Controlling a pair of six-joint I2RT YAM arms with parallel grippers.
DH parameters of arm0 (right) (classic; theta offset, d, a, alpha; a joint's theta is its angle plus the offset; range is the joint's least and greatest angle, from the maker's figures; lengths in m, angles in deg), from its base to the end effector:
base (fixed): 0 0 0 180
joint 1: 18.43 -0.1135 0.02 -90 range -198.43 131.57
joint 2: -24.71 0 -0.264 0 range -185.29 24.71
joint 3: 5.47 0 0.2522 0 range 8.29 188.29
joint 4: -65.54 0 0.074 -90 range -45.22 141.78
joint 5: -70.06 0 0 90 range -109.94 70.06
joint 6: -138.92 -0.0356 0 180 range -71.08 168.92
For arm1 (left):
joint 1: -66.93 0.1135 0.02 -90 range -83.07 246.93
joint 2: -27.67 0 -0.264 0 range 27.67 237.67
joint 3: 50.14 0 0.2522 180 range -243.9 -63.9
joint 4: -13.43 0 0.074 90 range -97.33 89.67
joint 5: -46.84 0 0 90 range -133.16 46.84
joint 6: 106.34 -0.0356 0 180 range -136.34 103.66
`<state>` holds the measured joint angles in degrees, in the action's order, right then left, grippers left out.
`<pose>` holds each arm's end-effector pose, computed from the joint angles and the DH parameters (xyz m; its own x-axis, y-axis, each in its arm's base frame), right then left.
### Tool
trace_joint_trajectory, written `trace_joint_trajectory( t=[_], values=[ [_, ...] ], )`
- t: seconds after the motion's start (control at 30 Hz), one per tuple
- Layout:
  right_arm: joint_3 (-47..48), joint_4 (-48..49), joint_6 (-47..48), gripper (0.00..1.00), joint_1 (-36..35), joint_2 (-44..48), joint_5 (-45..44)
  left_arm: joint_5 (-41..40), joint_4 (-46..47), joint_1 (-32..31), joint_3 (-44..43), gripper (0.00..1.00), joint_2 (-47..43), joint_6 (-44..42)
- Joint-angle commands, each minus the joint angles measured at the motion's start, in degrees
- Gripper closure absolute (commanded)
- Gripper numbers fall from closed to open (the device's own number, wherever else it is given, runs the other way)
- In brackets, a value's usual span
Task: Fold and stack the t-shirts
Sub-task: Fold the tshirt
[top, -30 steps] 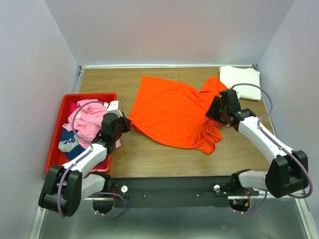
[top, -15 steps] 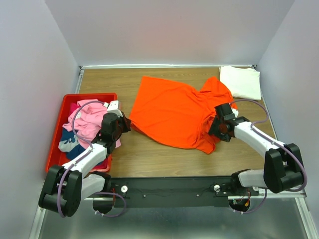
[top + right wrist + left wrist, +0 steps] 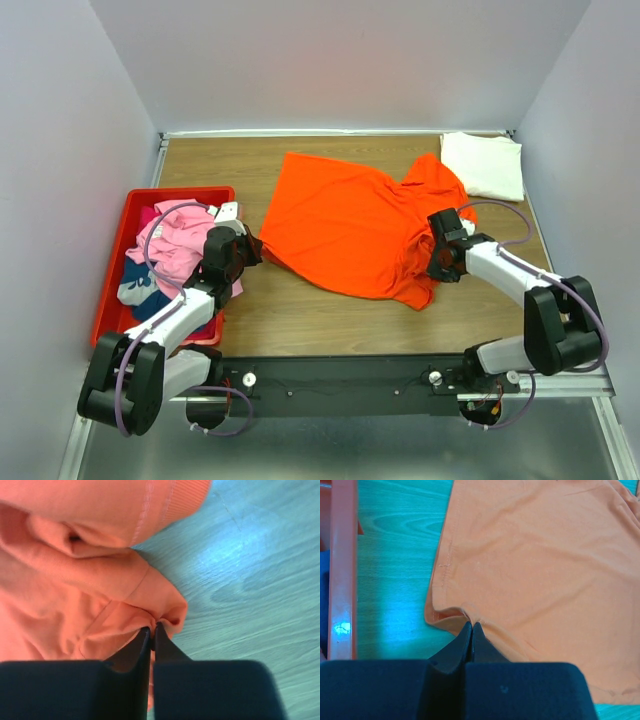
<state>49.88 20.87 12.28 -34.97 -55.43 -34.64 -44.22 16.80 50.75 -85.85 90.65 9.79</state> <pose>0.2344 0.0602 0.1663 -0.8337 0.3546 -0.4233 0.3833 0.9235 0.0187 0.2157 -0.0619 0.1887 -0.4649 -0.3236 -0.8241 0.0642 0.9160 -0.3959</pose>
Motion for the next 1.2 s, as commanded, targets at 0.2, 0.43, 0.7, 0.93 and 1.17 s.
trace_joint_trajectory(
  t=[0.2,0.43,0.7,0.93,1.17],
  values=[
    [1.92,-12.05,-5.80,1.00,-7.19,11.22,3.98,-1.23,1.42,0.36,0.07,1.00,-0.40,-0.55],
    [2.36,-20.05,-18.45,0.99,-20.89,13.96,2.22,-1.57,1.33,0.36,0.33,1.00,-1.02,-0.55],
    [7.81,-27.88,-29.09,1.00,-34.35,8.52,-2.00,-2.10,1.07,0.36,0.69,1.00,-2.42,-0.29],
    [7.37,-29.90,-30.68,0.99,-35.41,9.12,-4.20,-2.02,1.07,0.36,0.86,1.00,-2.60,-0.20],
    [10.97,-33.17,-32.79,0.96,-35.41,18.24,-10.25,-1.84,1.24,0.36,0.86,1.00,-2.25,-0.38]
  ],
)
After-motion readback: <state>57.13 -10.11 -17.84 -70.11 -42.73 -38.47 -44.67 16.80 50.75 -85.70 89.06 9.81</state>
